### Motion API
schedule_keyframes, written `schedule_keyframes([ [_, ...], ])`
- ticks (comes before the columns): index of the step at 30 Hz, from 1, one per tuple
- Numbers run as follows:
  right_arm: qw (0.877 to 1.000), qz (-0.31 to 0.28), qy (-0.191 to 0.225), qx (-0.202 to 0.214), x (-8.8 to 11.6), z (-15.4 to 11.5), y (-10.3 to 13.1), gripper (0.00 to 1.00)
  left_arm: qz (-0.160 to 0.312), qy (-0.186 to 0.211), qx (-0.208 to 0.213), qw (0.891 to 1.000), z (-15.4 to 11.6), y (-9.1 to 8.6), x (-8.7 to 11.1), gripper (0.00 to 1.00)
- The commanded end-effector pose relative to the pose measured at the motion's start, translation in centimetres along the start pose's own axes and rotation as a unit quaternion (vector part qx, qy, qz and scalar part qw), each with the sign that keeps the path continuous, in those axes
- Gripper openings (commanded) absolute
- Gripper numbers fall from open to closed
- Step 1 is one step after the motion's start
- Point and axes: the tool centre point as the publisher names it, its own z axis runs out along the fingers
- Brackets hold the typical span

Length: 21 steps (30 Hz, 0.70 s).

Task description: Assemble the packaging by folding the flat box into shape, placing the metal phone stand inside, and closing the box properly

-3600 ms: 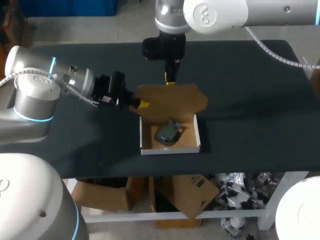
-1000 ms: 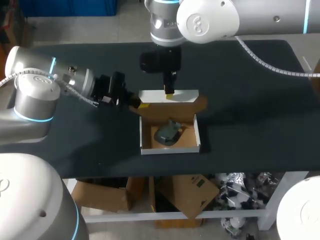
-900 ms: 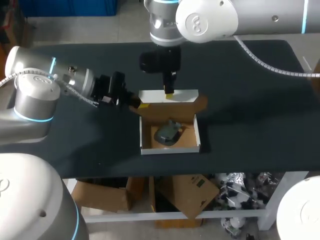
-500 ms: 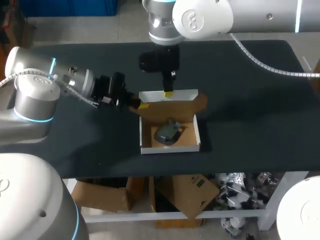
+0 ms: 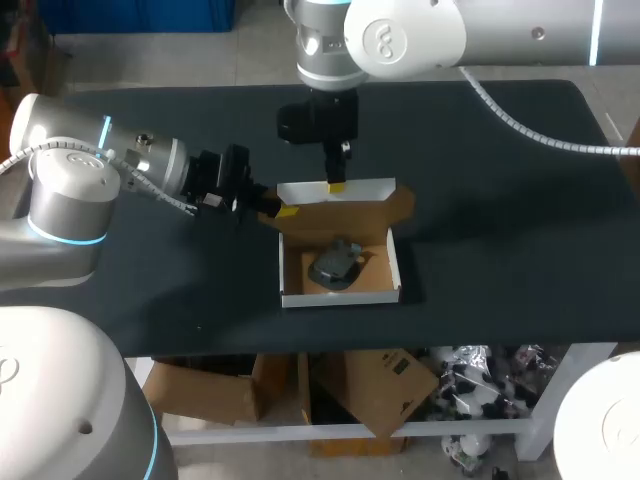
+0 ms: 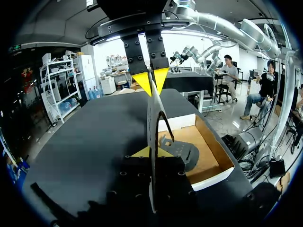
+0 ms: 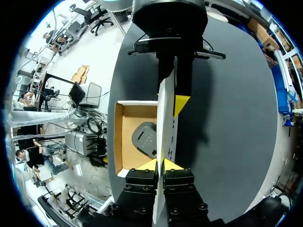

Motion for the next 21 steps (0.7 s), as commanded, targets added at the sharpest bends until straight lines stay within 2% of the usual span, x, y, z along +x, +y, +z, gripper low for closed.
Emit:
schedule_keyframes([
  [1,1.000,0.000,-0.003,-0.001,0.3,0.7,0.0,0.00,0.000,0.000,0.001,1.000,0.0,0.0,0.0,0.00],
  [5,1.000,0.002,-0.002,-0.002,0.3,0.7,0.0,0.02,0.000,0.000,0.001,1.000,0.0,0.0,0.0,0.00],
  [8,1.000,0.002,-0.005,-0.005,0.4,0.4,-0.1,0.40,0.000,0.000,0.001,1.000,0.0,0.0,0.0,0.00],
  [9,1.000,0.003,-0.007,-0.007,0.4,0.3,-0.1,0.47,0.000,0.000,0.001,1.000,0.0,0.0,0.0,0.00],
  [10,1.000,0.004,-0.010,-0.011,0.5,0.0,-0.2,0.65,0.000,0.000,0.001,1.000,0.0,0.0,0.0,0.00],
  [11,1.000,0.005,-0.011,-0.013,0.5,-0.1,-0.2,1.00,0.000,0.000,0.001,1.000,0.0,0.0,0.0,0.00],
  [21,0.996,0.030,-0.034,-0.071,0.3,-3.1,-1.6,1.00,0.000,0.000,0.001,1.000,0.0,0.0,0.0,0.00],
])
